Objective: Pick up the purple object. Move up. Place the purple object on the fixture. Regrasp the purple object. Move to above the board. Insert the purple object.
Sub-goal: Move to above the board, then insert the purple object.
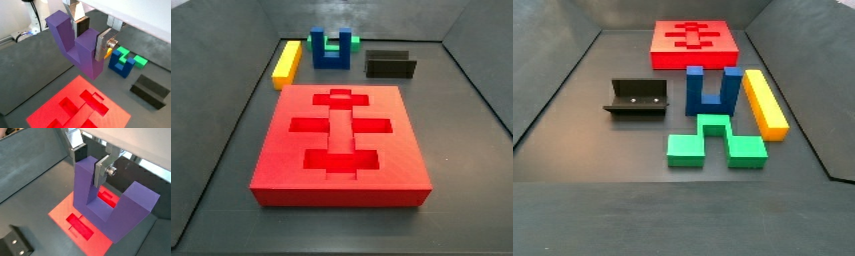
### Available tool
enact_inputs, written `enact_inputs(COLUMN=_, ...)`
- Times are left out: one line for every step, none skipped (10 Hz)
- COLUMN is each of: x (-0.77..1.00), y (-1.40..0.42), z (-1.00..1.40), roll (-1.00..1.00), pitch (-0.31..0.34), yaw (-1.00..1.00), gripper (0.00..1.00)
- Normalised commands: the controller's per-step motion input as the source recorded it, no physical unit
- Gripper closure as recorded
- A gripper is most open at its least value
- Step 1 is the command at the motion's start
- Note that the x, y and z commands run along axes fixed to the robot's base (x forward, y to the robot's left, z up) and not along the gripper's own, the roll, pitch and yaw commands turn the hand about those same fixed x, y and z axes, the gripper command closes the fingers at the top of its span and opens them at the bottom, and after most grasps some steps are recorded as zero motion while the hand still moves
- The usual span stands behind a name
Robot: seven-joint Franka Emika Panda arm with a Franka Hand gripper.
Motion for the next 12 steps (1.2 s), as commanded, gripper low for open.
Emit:
enact_inputs(x=-0.04, y=0.02, z=0.0, roll=-0.2, pitch=-0.043, yaw=-0.01, gripper=1.0)
enact_inputs(x=0.07, y=0.0, z=-0.02, roll=-0.24, pitch=-0.037, yaw=-0.06, gripper=1.0)
enact_inputs(x=0.11, y=0.01, z=0.0, roll=-0.5, pitch=-0.194, yaw=-0.22, gripper=1.0)
enact_inputs(x=0.12, y=0.01, z=0.01, roll=-0.5, pitch=-0.216, yaw=-0.24, gripper=1.0)
enact_inputs(x=0.12, y=0.0, z=0.05, roll=-0.5, pitch=-0.23, yaw=-0.26, gripper=1.0)
enact_inputs(x=0.11, y=0.0, z=0.02, roll=-0.5, pitch=-0.231, yaw=-0.23, gripper=1.0)
enact_inputs(x=0.05, y=0.0, z=-0.02, roll=-0.5, pitch=-0.25, yaw=-0.15, gripper=1.0)
enact_inputs(x=0.16, y=-0.29, z=-0.48, roll=-0.11, pitch=-0.159, yaw=-0.05, gripper=1.0)
enact_inputs(x=0.13, y=-0.17, z=-0.79, roll=-0.05, pitch=-0.167, yaw=0.0, gripper=1.0)
enact_inputs(x=0.14, y=-0.16, z=-0.87, roll=0.0, pitch=-0.157, yaw=0.0, gripper=1.0)
enact_inputs(x=0.17, y=-0.28, z=-0.74, roll=0.07, pitch=-0.123, yaw=0.07, gripper=1.0)
enact_inputs(x=0.14, y=-0.34, z=-0.69, roll=0.12, pitch=-0.119, yaw=0.15, gripper=1.0)
